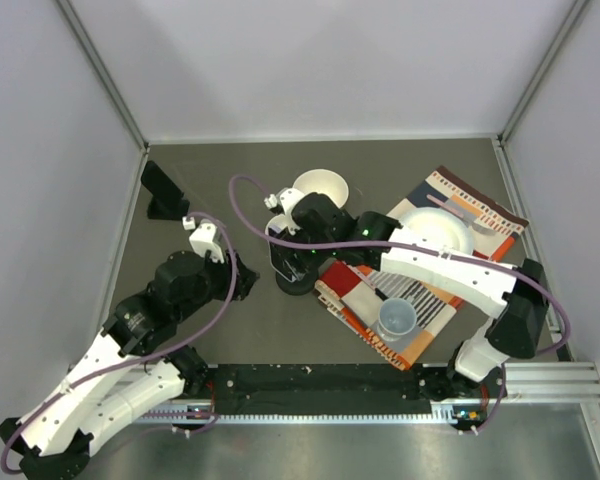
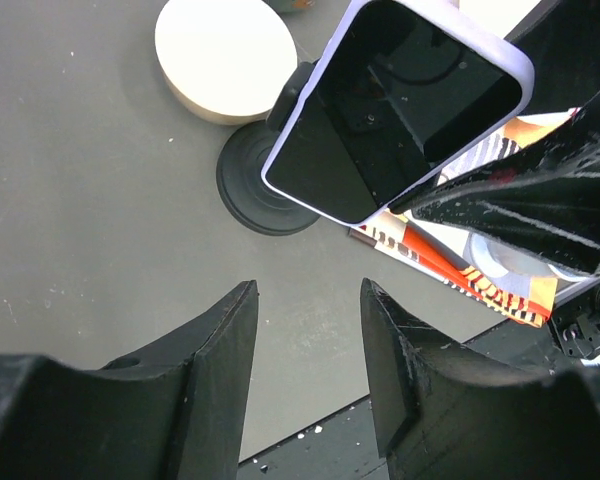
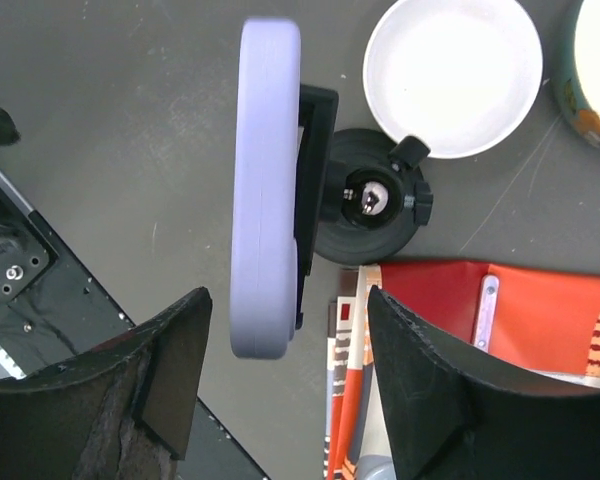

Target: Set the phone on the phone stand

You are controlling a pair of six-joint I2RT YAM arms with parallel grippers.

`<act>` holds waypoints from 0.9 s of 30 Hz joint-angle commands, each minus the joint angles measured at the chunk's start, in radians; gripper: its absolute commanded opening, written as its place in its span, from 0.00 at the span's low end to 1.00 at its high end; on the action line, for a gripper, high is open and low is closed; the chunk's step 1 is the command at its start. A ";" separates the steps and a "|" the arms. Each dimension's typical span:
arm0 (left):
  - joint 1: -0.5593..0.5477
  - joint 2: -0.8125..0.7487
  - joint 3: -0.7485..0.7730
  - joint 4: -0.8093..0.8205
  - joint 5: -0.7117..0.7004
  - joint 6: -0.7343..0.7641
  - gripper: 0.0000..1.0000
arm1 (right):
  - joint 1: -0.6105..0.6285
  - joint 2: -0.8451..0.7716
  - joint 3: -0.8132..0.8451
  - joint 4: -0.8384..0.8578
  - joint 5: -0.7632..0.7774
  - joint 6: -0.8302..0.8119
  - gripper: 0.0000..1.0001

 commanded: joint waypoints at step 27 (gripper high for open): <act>0.012 -0.054 0.019 0.076 0.094 0.053 0.64 | -0.060 -0.164 -0.349 0.545 -0.254 -0.034 0.00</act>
